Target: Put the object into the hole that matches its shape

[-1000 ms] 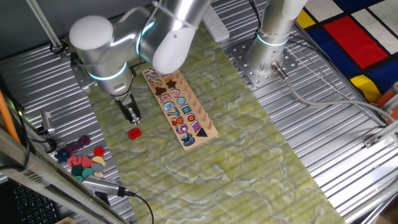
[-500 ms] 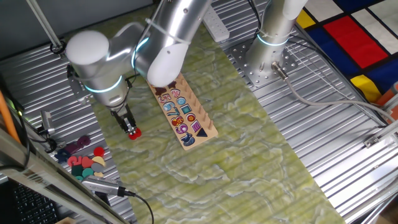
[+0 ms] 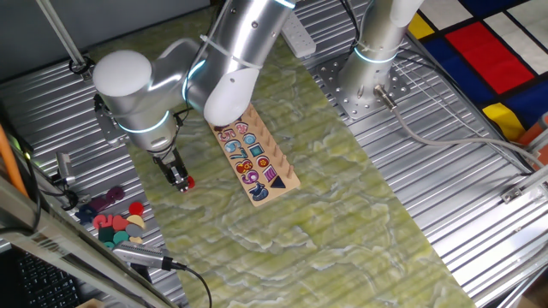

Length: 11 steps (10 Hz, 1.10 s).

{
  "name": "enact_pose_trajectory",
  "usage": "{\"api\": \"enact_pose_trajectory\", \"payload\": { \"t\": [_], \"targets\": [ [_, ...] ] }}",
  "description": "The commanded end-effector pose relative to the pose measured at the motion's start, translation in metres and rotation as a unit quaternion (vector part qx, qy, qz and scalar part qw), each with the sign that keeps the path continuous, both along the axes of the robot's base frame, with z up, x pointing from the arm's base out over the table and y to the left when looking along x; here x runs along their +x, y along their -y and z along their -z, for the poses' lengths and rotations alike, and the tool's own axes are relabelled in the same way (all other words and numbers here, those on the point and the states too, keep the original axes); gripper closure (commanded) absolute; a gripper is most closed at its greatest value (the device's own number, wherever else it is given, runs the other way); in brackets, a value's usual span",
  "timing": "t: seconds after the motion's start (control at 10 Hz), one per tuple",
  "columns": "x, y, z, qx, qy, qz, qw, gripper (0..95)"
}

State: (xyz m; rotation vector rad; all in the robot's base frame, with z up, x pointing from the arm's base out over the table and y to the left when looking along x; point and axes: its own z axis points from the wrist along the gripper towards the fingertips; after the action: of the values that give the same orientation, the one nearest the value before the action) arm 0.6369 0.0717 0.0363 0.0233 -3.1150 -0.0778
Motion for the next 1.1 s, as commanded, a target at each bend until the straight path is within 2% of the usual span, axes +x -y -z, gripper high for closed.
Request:
{"api": "enact_pose_trajectory", "payload": {
  "t": [0.1,1.1],
  "targets": [
    [0.0017,-0.0004,0.004,0.001,0.0,0.002,1.0,57.0],
    [0.0022,-0.0007,0.014,0.002,-0.001,0.002,1.0,57.0]
  ]
}}
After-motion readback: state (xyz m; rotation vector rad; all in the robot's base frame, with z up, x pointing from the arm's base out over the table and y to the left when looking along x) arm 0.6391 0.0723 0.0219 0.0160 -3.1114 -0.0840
